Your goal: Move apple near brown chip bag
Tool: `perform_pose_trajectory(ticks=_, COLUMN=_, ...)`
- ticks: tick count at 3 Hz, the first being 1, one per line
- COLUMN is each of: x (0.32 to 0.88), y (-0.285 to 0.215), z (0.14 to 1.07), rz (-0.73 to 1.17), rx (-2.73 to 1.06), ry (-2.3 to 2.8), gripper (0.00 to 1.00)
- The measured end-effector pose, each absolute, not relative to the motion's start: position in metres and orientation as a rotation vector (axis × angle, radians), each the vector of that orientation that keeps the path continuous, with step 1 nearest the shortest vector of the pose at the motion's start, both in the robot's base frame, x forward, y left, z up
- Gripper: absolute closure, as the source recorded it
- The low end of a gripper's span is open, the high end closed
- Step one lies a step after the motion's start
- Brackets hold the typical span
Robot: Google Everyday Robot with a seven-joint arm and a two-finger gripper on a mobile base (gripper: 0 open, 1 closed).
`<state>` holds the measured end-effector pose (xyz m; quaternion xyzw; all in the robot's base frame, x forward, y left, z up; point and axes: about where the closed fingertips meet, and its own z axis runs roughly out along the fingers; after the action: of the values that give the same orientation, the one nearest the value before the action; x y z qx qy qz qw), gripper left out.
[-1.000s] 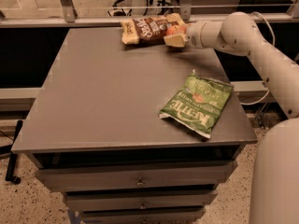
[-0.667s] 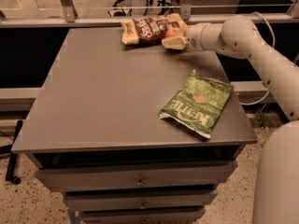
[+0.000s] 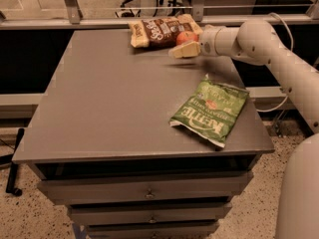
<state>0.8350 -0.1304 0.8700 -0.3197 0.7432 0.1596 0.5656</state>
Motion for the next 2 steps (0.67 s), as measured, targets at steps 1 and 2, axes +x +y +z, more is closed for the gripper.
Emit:
perform_pose_trajectory(ticks=1, x=0.820, y=-0.144, z=0.889, rz=0.377, rx=-0.765, ry=1.715, gripper=0.00)
perform_pose_trajectory(ticks=2, x=0.779, y=-0.167, z=0.932, rz=0.436, rx=-0.786, ry=1.637, gripper=0.00)
